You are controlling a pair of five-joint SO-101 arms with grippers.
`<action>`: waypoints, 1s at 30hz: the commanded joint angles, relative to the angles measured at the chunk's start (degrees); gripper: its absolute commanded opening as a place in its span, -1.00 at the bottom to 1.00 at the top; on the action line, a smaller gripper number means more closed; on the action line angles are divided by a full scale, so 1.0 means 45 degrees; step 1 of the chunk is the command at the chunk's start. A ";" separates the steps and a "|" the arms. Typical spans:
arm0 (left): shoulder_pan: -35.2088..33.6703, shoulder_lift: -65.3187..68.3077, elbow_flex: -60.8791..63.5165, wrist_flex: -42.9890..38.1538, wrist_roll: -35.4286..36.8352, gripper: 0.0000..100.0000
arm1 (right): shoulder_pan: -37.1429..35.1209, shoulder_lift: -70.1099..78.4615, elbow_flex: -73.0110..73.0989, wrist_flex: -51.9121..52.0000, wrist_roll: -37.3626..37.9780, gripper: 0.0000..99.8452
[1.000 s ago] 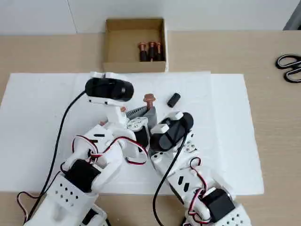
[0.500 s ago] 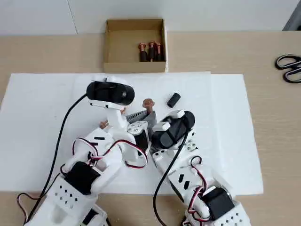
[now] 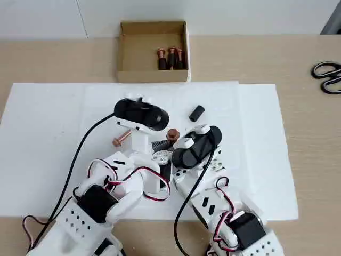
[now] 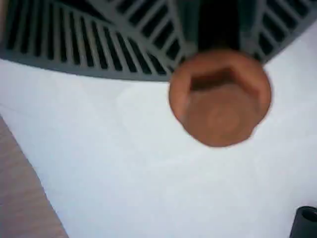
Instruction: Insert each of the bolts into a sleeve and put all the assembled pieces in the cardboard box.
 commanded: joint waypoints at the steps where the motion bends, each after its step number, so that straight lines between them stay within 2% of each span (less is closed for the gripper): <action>1: 0.0078 -0.0117 -0.0147 0.0567 -0.0430 -0.98 | 0.0244 -0.0186 -0.0156 -0.0479 -0.0078 -0.99; 4: 0.0078 -0.0117 -0.0635 0.1250 -0.1289 -0.98 | 0.0244 -0.0186 -0.0156 -0.0479 -0.0078 -0.99; 8: 0.0078 -0.0117 -0.1455 0.2227 -0.1368 -0.96 | 0.0244 -0.0186 -0.0156 -0.0479 -0.0078 -0.99; 15: 0.0020 -0.0137 -0.1729 0.2813 -0.0860 -0.55 | 0.0244 -0.0186 -0.0156 -0.0479 -0.0078 -0.99; 18: -0.0234 -0.0137 -0.1788 0.2911 -0.0742 -0.48 | 0.0244 -0.0186 -0.0156 -0.0479 -0.0078 -0.99; 24: -0.2637 -0.0137 -0.3136 0.4493 -0.0781 -0.48 | 0.0381 -0.0088 -0.0254 -0.0440 -0.0039 -0.99; 30: -0.6486 -0.0117 -0.3565 0.5333 -0.1231 -0.48 | 0.1338 0.1319 -0.2442 0.0225 0.0020 -0.99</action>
